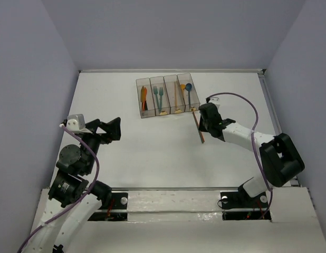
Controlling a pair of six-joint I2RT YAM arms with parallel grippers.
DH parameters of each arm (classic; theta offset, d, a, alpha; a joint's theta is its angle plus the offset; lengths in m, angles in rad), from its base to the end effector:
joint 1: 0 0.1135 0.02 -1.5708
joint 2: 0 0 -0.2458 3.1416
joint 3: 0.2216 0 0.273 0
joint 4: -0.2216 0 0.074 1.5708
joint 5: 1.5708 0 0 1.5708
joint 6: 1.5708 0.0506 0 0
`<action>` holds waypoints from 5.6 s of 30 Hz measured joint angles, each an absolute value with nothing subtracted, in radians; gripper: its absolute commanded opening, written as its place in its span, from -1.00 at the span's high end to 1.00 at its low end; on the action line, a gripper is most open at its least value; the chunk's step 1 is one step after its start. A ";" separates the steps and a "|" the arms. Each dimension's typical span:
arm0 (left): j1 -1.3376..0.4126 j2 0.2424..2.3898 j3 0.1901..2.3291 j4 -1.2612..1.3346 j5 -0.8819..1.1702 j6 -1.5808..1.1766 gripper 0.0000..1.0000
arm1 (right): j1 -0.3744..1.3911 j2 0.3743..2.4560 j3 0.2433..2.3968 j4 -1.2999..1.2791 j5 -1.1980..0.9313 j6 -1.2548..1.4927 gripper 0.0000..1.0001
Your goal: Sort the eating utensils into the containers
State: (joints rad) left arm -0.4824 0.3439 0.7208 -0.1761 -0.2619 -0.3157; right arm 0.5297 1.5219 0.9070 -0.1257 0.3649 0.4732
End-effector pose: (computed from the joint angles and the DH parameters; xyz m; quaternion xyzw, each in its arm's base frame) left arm 0.1253 -0.0508 0.3747 -0.0485 0.6335 -0.2222 0.7396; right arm 0.3109 0.1611 0.1726 0.0477 0.9016 0.0450 0.4276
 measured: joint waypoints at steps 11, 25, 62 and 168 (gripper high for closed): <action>-0.482 0.346 0.721 -0.176 -0.262 -0.316 -0.98 | 0.523 1.552 0.859 -0.192 0.366 0.498 0.46; -0.482 0.351 0.721 -0.176 -0.258 -0.316 -0.98 | 0.523 1.645 0.854 -0.162 0.339 0.488 0.55; -0.482 0.356 0.721 -0.176 -0.240 -0.316 -0.98 | 0.517 1.753 1.335 -0.105 0.096 0.359 1.00; -0.472 0.344 0.721 -0.176 -0.221 -0.315 -0.98 | 0.512 2.212 1.839 -0.246 0.186 0.279 0.27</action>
